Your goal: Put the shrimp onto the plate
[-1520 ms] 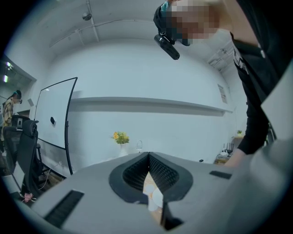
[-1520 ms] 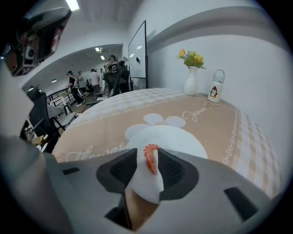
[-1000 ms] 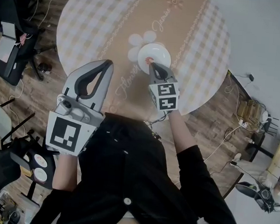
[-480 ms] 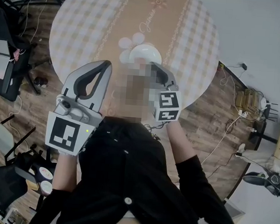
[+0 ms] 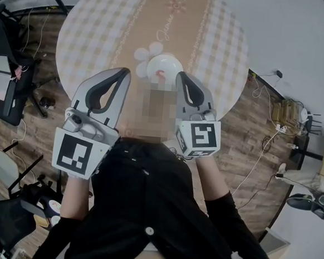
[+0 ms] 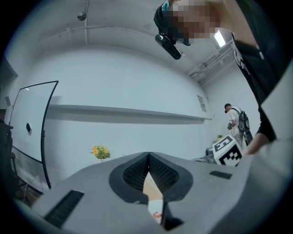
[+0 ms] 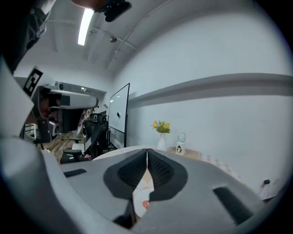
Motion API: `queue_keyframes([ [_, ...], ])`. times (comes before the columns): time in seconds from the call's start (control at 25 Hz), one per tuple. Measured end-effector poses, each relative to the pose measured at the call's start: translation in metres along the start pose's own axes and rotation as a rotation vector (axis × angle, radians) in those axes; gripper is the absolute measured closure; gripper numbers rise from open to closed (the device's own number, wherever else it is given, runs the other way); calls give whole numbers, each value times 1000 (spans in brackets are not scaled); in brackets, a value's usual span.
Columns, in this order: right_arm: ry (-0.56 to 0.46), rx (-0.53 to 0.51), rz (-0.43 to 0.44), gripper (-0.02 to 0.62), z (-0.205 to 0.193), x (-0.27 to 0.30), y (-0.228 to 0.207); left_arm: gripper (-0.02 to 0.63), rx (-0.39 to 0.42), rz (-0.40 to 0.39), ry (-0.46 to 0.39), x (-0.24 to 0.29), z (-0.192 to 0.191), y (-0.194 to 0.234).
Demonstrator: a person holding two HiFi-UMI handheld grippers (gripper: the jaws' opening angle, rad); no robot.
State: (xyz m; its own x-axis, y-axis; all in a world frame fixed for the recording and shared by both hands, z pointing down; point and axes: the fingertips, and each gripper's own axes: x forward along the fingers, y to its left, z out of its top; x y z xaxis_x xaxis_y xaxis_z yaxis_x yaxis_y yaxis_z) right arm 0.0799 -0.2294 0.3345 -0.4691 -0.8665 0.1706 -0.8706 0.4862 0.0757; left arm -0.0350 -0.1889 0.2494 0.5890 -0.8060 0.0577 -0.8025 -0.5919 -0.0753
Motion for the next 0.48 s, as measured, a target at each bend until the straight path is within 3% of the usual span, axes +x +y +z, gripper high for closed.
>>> queue_keyframes([
  [0.2,-70,-54,-29,592,33,-15,-1,603,18,-2,-14,0,6,3],
  [0.48,-162,-28,-75,592,67,-36,-9,603,26,0,-22,-4,8,3],
])
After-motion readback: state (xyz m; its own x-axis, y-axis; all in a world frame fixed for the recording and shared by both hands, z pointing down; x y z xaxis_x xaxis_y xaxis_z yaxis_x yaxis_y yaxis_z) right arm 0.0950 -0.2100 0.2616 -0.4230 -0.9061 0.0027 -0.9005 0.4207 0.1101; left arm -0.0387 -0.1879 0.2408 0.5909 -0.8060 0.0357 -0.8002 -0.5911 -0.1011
